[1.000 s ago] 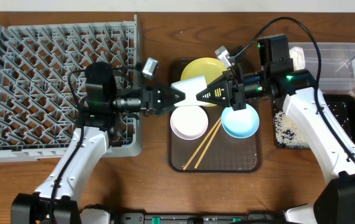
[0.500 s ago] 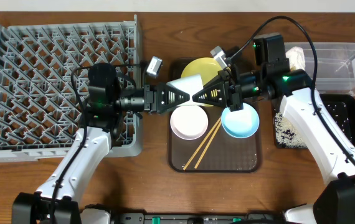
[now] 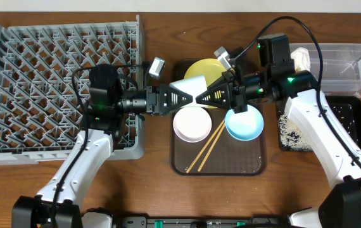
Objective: Sort waste into correct bins and load items into the dishwasher rack
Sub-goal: 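Pass the white cup from the right gripper to the left gripper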
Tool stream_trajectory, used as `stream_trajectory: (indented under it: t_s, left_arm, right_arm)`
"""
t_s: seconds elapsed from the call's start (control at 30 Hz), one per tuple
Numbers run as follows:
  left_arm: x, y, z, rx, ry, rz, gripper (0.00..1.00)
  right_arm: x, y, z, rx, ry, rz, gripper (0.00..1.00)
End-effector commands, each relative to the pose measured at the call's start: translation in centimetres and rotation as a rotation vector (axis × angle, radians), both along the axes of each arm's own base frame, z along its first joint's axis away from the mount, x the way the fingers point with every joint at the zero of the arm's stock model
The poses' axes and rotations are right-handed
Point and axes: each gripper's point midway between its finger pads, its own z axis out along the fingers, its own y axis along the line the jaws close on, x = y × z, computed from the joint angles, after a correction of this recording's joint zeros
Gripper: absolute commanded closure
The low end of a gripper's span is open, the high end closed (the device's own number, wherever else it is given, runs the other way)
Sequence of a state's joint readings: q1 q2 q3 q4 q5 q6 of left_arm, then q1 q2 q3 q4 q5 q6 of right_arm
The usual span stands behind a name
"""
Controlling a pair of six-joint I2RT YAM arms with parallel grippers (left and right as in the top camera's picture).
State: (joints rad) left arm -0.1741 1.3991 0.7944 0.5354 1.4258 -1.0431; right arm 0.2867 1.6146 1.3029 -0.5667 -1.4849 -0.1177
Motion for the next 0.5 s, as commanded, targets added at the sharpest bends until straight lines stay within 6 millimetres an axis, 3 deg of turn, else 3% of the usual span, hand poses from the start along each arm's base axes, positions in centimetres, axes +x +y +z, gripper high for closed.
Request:
stream_trajectory:
  t_s: [0.0, 0.47]
  left_arm:
    - [0.92, -0.02, 0.55, 0.002, -0.053, 0.045, 0.26]
    - [1.70, 0.11, 0.46, 0.009, -0.057, 0.089, 0.26]
  right_arm:
    - [-0.63, 0.60, 0.11, 0.004, 0.011, 0.027, 0.99]
    - [-0.63, 0.60, 0.11, 0.000, 0.025, 0.026, 0.99]
